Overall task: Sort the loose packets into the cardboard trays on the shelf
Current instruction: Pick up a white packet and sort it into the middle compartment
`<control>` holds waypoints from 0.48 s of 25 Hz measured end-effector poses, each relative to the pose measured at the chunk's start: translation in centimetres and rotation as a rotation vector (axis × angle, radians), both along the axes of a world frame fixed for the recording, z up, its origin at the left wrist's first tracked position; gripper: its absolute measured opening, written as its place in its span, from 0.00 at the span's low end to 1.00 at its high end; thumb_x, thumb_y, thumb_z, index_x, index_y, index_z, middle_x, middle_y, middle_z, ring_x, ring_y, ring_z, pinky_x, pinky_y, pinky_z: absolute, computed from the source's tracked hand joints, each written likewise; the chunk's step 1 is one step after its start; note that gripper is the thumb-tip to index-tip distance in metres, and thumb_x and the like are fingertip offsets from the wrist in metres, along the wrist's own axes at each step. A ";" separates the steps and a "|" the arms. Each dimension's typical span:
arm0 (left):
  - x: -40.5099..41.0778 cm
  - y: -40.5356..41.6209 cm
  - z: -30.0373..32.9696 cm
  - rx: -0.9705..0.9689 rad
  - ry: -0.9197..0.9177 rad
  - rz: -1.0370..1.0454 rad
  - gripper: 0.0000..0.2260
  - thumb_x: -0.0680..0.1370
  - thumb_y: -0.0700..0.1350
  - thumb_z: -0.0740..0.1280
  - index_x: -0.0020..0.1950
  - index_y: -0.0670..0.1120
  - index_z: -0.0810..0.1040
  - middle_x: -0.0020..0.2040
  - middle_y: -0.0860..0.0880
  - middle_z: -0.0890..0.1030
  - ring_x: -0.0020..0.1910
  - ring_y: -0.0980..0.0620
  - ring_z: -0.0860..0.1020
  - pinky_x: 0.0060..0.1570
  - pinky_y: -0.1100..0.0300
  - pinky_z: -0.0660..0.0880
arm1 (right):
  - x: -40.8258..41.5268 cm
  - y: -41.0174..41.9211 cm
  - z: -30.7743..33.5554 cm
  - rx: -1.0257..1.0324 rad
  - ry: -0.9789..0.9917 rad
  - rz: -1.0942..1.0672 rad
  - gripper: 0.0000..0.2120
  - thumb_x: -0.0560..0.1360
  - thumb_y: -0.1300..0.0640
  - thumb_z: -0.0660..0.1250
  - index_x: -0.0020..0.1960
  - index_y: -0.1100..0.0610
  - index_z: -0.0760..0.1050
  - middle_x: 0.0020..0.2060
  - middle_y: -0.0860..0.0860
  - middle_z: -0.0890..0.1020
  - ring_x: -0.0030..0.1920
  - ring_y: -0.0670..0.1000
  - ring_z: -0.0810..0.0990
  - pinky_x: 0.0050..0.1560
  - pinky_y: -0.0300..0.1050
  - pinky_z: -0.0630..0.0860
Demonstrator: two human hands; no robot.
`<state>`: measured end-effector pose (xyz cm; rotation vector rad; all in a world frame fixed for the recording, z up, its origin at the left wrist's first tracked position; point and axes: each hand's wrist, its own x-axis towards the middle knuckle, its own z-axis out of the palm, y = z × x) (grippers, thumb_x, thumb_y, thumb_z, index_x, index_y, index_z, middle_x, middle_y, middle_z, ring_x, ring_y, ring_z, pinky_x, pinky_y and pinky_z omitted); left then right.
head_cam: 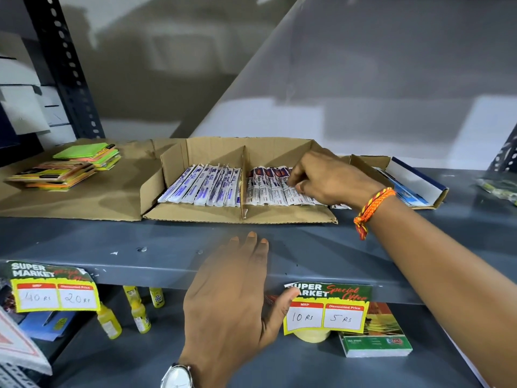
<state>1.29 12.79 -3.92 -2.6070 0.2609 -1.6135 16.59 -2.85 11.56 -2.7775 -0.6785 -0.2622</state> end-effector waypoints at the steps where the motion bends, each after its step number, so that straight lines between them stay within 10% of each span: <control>1: 0.0 0.0 0.0 -0.001 -0.001 -0.004 0.29 0.80 0.64 0.61 0.65 0.42 0.82 0.64 0.45 0.83 0.63 0.43 0.82 0.66 0.49 0.72 | -0.1 -0.1 -0.1 -0.002 0.030 0.014 0.12 0.77 0.65 0.67 0.56 0.56 0.84 0.57 0.50 0.85 0.54 0.49 0.81 0.55 0.38 0.74; 8: -0.2 -0.2 0.2 -0.023 0.039 -0.015 0.29 0.80 0.64 0.60 0.66 0.43 0.81 0.66 0.45 0.82 0.64 0.43 0.81 0.67 0.49 0.72 | -0.1 -2.5 1.1 0.198 0.072 0.060 0.11 0.76 0.67 0.68 0.51 0.55 0.86 0.38 0.43 0.85 0.39 0.41 0.80 0.43 0.32 0.74; 12: -0.5 -0.8 0.7 -0.060 0.094 -0.048 0.27 0.79 0.62 0.59 0.68 0.44 0.80 0.68 0.47 0.81 0.67 0.43 0.79 0.68 0.48 0.71 | -0.4 -9.0 2.6 0.638 0.074 0.055 0.12 0.75 0.71 0.68 0.47 0.56 0.84 0.45 0.58 0.87 0.45 0.49 0.83 0.57 0.46 0.80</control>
